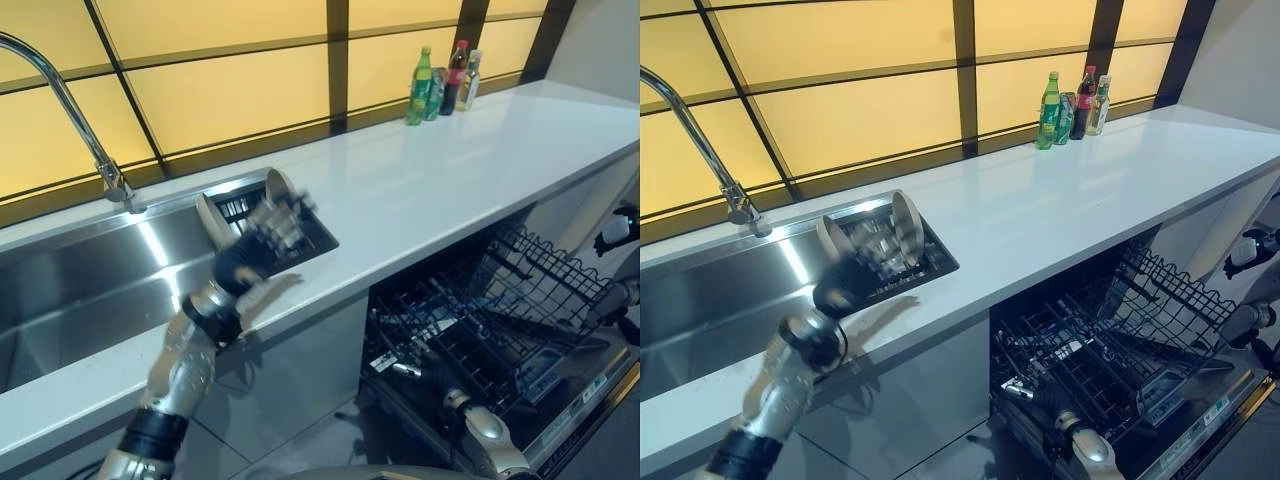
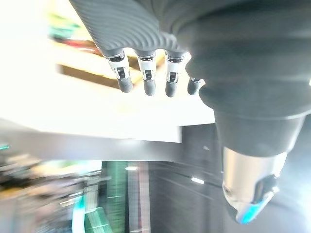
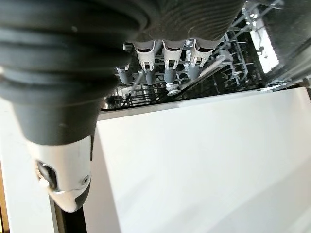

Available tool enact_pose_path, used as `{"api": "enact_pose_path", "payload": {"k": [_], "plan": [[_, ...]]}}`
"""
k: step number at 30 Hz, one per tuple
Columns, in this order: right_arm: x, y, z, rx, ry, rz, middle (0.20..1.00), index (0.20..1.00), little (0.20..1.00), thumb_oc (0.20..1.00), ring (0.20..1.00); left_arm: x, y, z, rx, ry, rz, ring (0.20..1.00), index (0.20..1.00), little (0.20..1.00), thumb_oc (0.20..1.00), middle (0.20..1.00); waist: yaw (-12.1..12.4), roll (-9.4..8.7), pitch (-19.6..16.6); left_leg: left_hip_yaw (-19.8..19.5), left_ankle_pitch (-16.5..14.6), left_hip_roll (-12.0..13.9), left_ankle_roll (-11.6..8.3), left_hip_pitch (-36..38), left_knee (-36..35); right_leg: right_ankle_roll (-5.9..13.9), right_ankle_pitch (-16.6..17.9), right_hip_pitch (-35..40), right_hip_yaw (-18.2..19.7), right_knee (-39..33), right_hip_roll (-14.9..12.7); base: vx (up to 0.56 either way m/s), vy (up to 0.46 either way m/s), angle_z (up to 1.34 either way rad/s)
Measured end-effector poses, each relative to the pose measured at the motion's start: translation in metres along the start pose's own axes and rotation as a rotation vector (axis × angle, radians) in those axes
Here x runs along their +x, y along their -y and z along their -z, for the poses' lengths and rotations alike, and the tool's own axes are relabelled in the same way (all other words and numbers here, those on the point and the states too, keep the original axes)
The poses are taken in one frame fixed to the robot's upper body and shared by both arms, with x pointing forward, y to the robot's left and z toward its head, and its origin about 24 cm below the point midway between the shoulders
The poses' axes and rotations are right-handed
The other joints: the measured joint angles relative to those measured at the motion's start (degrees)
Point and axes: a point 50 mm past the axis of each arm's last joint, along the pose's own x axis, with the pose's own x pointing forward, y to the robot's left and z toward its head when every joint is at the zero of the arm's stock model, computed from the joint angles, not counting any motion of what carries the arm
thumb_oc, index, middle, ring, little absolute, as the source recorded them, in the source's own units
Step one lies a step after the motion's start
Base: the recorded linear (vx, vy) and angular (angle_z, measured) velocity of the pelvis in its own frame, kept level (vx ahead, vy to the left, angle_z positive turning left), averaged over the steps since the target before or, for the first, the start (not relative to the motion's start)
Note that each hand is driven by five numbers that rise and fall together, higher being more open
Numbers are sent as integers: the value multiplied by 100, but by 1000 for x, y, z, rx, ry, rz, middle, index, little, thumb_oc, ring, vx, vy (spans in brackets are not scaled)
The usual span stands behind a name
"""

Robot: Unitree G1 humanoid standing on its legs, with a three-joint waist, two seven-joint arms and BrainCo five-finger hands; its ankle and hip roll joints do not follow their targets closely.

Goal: Pick up plates and place into dishwasher.

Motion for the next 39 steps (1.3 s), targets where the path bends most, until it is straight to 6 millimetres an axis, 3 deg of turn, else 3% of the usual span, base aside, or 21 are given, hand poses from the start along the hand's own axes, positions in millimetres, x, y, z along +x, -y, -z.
{"api": "enact_pose_path", "payload": {"k": [4,7,10,12,15,17,19,23,30,34,39], "plan": [[-2,0,2,0,-6,2,1000,1000,1000,1000,1000,14,-18,-37,140,96,-96,1000,1000,1000,1000,1000,-16,-6,-3,-4,5,2,-5,1,0,-1,0,5,-8,0,0,52,35,1],[-1,2,-5,41,39,23,1000,1000,1000,1000,1000,14,-48,-69,391,136,-313,1000,1000,1000,1000,1000,-28,16,-16,2,8,-4,-9,9,0,-1,1,10,-8,0,-5,45,74,0],[2,-2,-27,52,153,22,1000,1000,1000,1000,1000,-7,-86,-111,833,115,-642,1000,1000,1000,1000,1000,-157,37,-19,12,7,5,-9,6,-1,-3,0,9,-8,-1,-2,42,77,0],[2,-3,-47,37,242,10,1000,1000,1000,1000,1000,-17,-98,-142,1135,47,-745,1000,1000,1000,1000,1000,-194,35,-19,32,4,-1,-8,-4,-2,-3,0,-9,-7,-2,-10,35,82,-3],[-1,5,-61,15,307,19,1000,1000,1000,1000,1000,-18,-100,-168,1485,-13,-754,1000,1000,1000,1000,1000,-289,26,-25,39,4,-21,-8,-15,-2,-4,1,-16,-3,0,-35,47,89,3],[-8,19,-65,-8,316,42,1000,1000,1000,1000,1000,-11,-97,-183,1875,-163,-592,1000,1000,1000,1000,1000,-289,22,-25,71,1,-35,-5,-24,-2,2,0,-25,0,0,-52,58,106,0],[-13,30,-68,-28,323,60,1000,1000,1000,1000,1000,-10,-98,-181,2061,-312,-435,1000,1000,1000,1000,1000,-308,56,-9,194,2,-26,-6,-23,-2,12,5,-27,8,1,-71,55,111,-3],[-22,48,-78,-76,329,63,1000,1000,1000,1000,1000,-24,-110,-163,2248,-658,-187,1000,1000,1000,1000,1000,-322,162,22,360,26,-46,-30,-53,-2,64,37,-99,109,1,-101,21,98,-11],[-27,60,-85,-114,325,69,1000,1000,1000,1000,1000,-60,-126,-123,2232,-1241,216,1000,1000,1000,1000,1000,-464,150,71,470,52,-53,-13,-124,-2,69,76,-219,185,1,-106,17,71,-7],[-27,61,-85,-105,326,72,1000,1000,1000,1000,1000,-69,-130,-111,2176,-1405,354,1000,1000,1000,1000,1000,-520,185,151,491,52,-54,-13,-117,-1,75,84,-230,221,1,-105,22,57,-4],[-28,63,-87,-104,328,75,1000,1000,1000,1000,1000,-73,-137,-117,2167,-1465,309,1000,1000,1000,1000,1000,-631,246,280,505,53,-55,-13,-118,-1,77,92,-237,238,1,-103,2,34,-1]]}}
